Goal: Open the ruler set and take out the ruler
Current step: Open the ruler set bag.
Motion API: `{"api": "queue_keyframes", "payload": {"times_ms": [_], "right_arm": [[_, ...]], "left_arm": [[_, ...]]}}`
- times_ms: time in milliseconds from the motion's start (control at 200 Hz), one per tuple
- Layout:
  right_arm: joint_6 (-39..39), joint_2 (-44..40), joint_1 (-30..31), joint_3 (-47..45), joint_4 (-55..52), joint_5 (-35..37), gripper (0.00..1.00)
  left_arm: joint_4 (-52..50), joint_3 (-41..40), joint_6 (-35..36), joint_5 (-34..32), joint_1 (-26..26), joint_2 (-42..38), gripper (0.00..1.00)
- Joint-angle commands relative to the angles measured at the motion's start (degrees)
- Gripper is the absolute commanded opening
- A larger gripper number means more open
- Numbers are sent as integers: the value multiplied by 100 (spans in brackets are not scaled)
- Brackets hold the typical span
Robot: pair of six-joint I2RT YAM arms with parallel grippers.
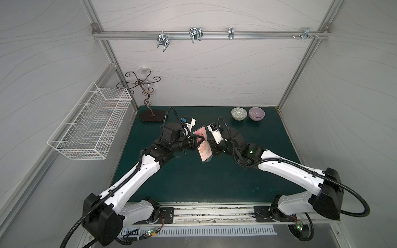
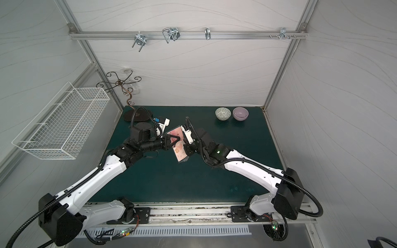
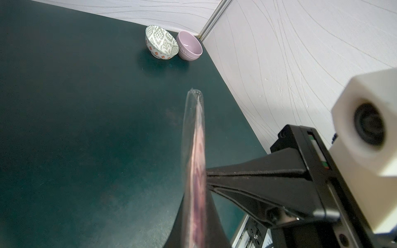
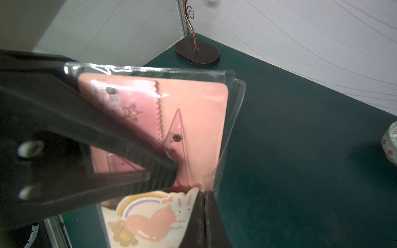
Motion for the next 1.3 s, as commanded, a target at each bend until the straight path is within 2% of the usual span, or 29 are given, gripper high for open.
{"api": "queue_keyframes", "payload": {"times_ms": [0, 235, 325, 440, 915, 1045, 1156, 1251, 1296], "right_arm": [[119, 140, -195, -57, -570, 325, 0], [84, 171, -166, -83, -533, 702, 0], [107, 361, -78, 78, -703, 1169, 0], [154, 325, -121, -1, -466, 1084, 0], [-70, 659, -294, 132, -434, 1748, 0], [-131, 560, -394, 116, -462, 1621, 0], [7, 57, -791, -14, -584, 840, 0], [-255, -766, -1008, -591, -248, 108, 0], [-442, -1206, -1004, -977, 62, -151, 17]], "left_arm": [[528, 266, 51, 212, -49, -259, 0], [602, 221, 44, 209, -47, -263, 0], [682, 165, 17, 194, -45, -274, 0], [697, 145, -1, 195, -57, -230, 0], [655, 74, 26, 196, -72, -351, 0], [651, 0, 92, 199, -76, -360, 0], [649, -24, 67, 190, -70, -342, 0], [557, 74, 87, 240, -71, -293, 0], [590, 66, 87, 262, -75, -307, 0]]}}
